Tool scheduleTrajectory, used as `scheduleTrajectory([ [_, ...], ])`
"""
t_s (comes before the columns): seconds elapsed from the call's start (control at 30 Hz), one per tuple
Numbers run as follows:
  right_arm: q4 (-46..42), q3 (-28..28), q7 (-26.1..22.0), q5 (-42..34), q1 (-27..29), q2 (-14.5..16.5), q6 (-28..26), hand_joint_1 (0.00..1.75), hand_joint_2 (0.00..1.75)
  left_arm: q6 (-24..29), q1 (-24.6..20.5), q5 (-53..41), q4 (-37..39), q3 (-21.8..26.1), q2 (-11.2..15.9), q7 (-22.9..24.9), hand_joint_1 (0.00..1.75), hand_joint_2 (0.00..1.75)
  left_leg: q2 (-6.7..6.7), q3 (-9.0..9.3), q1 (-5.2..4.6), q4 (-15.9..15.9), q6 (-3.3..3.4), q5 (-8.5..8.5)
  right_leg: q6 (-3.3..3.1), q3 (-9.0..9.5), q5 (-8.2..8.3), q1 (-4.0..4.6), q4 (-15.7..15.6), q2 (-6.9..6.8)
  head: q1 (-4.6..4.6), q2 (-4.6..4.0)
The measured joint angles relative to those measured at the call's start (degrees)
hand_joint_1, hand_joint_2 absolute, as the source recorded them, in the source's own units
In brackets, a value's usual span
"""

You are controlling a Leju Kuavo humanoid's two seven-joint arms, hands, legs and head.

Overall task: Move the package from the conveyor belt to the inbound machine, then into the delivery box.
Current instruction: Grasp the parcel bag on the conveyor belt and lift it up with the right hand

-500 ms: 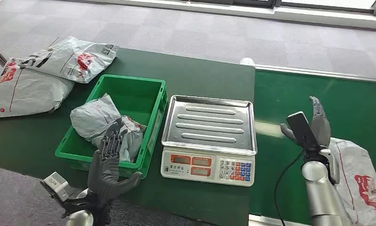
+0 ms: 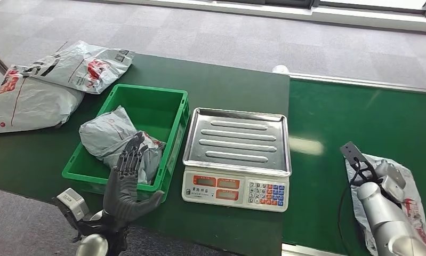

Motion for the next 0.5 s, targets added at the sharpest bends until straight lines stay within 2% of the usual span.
scheduleTrajectory([
  [0.17,2.43,-2.25,-5.65,-3.14,0.30,-0.62,5.02,0.00,1.75,0.13,-0.03,-0.01,0.00,0.02,0.00,0.03,0.00,1.75,0.04,-0.01,0.00,-0.01,-0.02,-0.01,-0.01,-0.03,-0.01,0.00,0.00,0.02,0.00,0.00],
  [0.3,3.76,-3.24,-4.31,-2.18,0.29,-1.07,8.10,0.02,1.75,0.13,-0.03,-0.02,0.11,0.02,0.00,0.03,0.00,1.75,0.02,0.01,0.00,-0.01,-0.02,-0.01,-0.01,0.01,-0.01,0.00,0.00,0.00,0.00,0.00],
  [0.43,4.67,-3.32,-1.33,0.19,0.22,-1.09,11.12,1.75,1.75,0.13,-0.07,-0.15,0.57,0.02,-0.05,0.09,0.00,1.75,-0.02,0.09,0.01,0.00,-0.01,-0.01,0.00,0.10,-0.02,0.00,-0.02,-0.02,-0.01,0.00],
  [0.5,4.75,-3.32,-1.12,0.82,0.17,-1.09,11.64,1.75,1.75,0.13,-0.07,-0.34,0.73,0.02,-0.11,0.11,0.00,1.75,-0.10,0.12,0.01,0.00,0.00,-0.02,0.00,0.17,-0.03,0.01,-0.03,-0.08,-0.01,0.00],
])
